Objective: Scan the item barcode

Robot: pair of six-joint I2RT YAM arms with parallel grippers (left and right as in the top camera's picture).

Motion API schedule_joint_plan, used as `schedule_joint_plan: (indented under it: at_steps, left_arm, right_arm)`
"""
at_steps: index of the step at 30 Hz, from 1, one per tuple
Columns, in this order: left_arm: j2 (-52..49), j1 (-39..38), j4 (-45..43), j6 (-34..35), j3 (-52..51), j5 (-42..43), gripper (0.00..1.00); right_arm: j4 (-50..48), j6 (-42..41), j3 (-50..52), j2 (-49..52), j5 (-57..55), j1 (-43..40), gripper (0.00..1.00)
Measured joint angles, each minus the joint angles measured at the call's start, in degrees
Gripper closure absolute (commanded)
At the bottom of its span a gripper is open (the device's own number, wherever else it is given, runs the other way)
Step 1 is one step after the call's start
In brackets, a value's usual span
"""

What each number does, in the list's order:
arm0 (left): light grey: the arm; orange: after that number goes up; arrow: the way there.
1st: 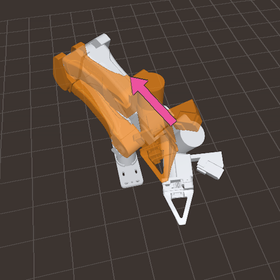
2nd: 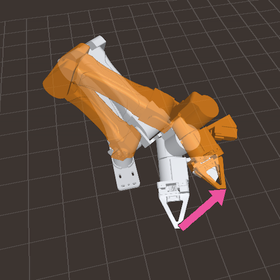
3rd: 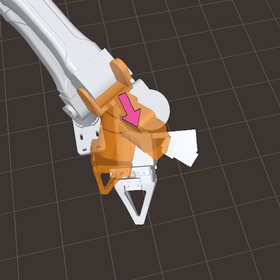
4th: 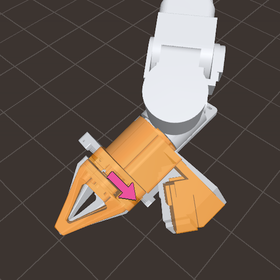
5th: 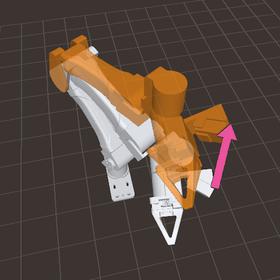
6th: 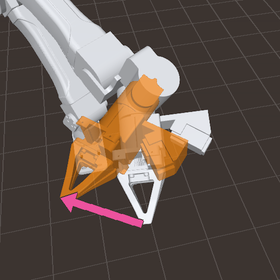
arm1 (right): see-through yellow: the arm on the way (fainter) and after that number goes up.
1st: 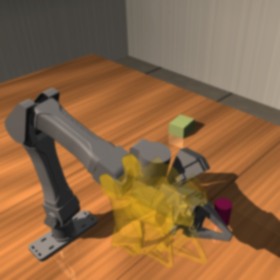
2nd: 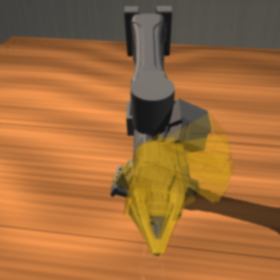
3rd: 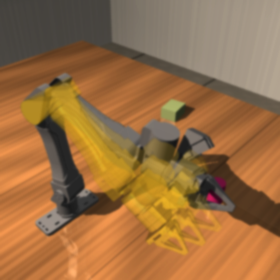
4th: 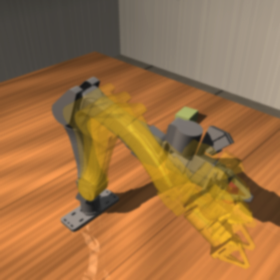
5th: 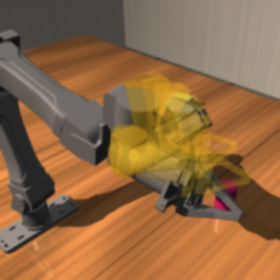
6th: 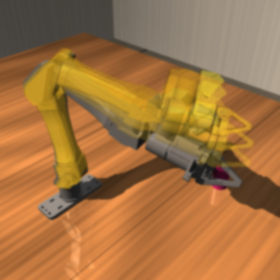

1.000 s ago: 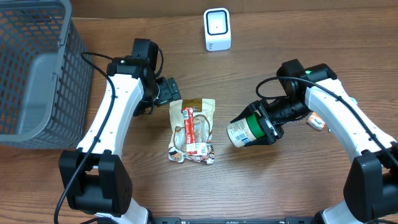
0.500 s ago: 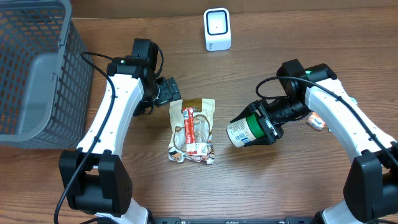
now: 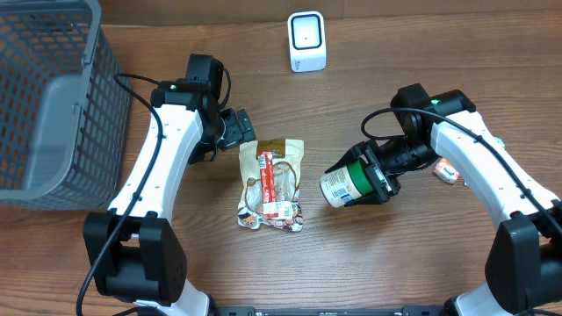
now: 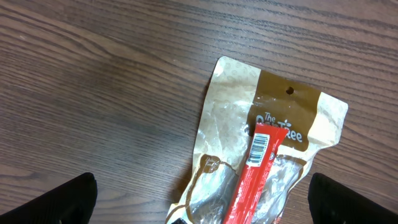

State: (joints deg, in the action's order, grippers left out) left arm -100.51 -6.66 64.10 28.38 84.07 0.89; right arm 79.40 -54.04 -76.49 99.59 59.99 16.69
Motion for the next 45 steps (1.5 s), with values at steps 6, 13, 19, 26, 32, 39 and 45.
schedule_joint_plan:
  at_steps: [6, 13, 19, 26, 32, 39, 45]
  left_arm:
    - [0.0, 0.0, 0.0, 0.0, 0.0, 0.0, 0.00]
    - [0.0, 0.0, 0.0, 0.0, 0.0, 0.0, 0.00]
    - [0.0, 0.0, 0.0, 0.0, 0.0, 0.0, 0.00]
    - [0.0, 0.0, 0.0, 0.0, 0.0, 0.0, 0.00]
    - [0.0, 0.0, 0.0, 0.0, 0.0, 0.0, 0.00]
    - [0.0, 0.0, 0.0, 0.0, 0.0, 0.0, 0.00]
    - [0.0, 0.0, 0.0, 0.0, 0.0, 0.0, 0.00]
  right_arm:
    - [0.0, 0.0, 0.0, 0.0, 1.5, 0.0, 0.96]
    - [0.3, 0.0, 0.0, 0.0, 4.1, 0.0, 0.96]
    - [0.2, 0.0, 0.0, 0.0, 4.7, 0.0, 0.96]
    - [-5.5, 0.0, 0.0, 0.0, 0.4, 0.0, 0.96]
    - [-10.3, 0.0, 0.0, 0.0, -13.9, 0.0, 0.96]
    - [-11.4, 0.1, 0.0, 0.0, -39.5, 0.0, 0.96]
    - [-14.5, 0.5, 0.0, 0.0, -58.3, 0.0, 0.96]
